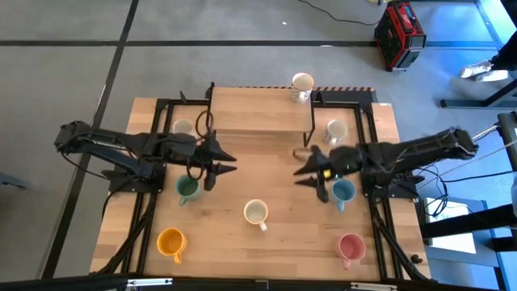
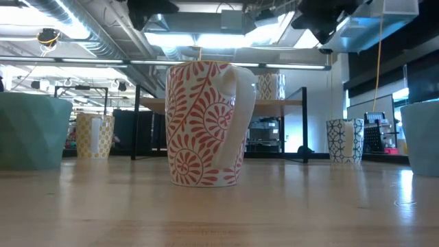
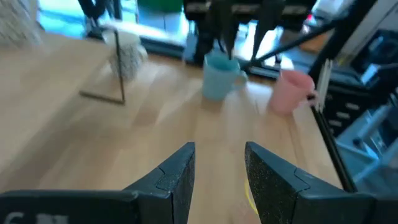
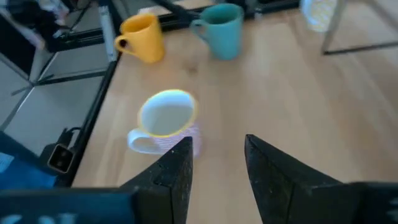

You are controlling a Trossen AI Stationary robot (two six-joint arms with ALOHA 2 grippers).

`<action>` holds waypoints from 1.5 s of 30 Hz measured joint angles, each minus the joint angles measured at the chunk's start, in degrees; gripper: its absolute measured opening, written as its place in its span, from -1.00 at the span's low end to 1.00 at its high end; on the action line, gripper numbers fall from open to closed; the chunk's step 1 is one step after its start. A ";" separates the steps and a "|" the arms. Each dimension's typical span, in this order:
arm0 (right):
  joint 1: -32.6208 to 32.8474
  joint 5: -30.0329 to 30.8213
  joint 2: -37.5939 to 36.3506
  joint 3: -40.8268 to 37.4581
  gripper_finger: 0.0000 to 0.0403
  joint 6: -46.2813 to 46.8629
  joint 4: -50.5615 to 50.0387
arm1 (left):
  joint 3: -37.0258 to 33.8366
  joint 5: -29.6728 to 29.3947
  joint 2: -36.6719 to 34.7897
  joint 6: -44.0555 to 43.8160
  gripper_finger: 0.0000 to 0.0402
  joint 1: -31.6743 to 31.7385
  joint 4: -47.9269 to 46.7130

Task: Place coffee mugs
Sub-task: Put the orange patterned mug on the shelf

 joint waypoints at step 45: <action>17.41 10.79 50.42 1.60 0.15 0.97 53.62 | -0.02 -12.71 8.98 -18.45 -0.33 -19.23 4.50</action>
